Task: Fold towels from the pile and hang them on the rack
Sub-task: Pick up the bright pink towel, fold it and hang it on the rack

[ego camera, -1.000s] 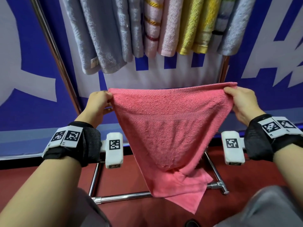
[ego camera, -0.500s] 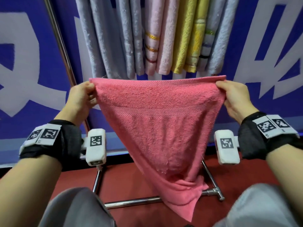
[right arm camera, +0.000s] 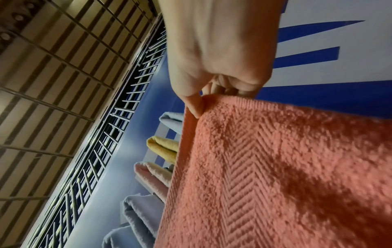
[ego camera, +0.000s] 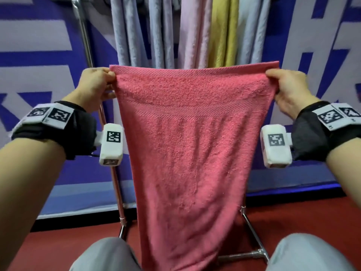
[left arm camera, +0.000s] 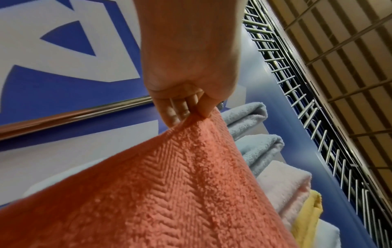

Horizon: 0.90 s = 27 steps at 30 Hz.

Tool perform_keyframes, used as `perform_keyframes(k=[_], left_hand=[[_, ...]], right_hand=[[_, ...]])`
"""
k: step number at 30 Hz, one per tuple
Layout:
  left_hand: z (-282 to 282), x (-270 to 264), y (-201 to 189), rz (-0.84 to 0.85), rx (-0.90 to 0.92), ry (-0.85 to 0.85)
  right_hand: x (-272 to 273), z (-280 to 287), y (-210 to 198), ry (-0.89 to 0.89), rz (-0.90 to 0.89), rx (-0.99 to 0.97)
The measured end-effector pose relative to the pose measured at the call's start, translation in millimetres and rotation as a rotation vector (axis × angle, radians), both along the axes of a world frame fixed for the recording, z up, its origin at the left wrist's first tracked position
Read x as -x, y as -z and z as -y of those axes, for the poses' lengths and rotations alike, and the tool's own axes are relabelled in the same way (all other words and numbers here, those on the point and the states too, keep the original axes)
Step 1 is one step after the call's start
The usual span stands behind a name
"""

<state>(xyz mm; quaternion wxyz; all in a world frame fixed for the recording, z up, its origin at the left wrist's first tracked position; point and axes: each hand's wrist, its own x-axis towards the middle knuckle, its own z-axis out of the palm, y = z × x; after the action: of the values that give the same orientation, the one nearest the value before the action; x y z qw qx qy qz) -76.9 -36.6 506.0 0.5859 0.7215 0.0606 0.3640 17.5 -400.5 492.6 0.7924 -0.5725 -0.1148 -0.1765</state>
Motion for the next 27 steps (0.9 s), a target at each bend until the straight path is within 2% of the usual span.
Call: perform_keyframes(k=[4, 11, 16, 19, 21, 24, 27], left_hand=[[1, 5, -1, -0.030, -0.025, -0.026], [9, 15, 10, -0.095, -0.008, -0.009], [22, 12, 24, -0.336, 0.133, 0.113], [42, 5, 31, -0.414, 0.188, 0.192], [60, -2, 35, -0.426, 0.213, 0.246], [94, -10, 44, -0.463, 0.151, 0.383], [121, -14, 52, -0.491, 0.073, 0.467]], right_hand=[[7, -2, -6, 0.020, -0.053, 0.028], [9, -9, 12, 0.024, -0.163, 0.125], [7, -20, 31, 0.020, -0.243, 0.162], [5, -33, 36, 0.031, -0.261, 0.162], [3, -45, 37, 0.055, -0.229, 0.233], [8, -70, 41, 0.133, -0.064, 0.578], [23, -92, 52, 0.164, 0.088, 0.706]])
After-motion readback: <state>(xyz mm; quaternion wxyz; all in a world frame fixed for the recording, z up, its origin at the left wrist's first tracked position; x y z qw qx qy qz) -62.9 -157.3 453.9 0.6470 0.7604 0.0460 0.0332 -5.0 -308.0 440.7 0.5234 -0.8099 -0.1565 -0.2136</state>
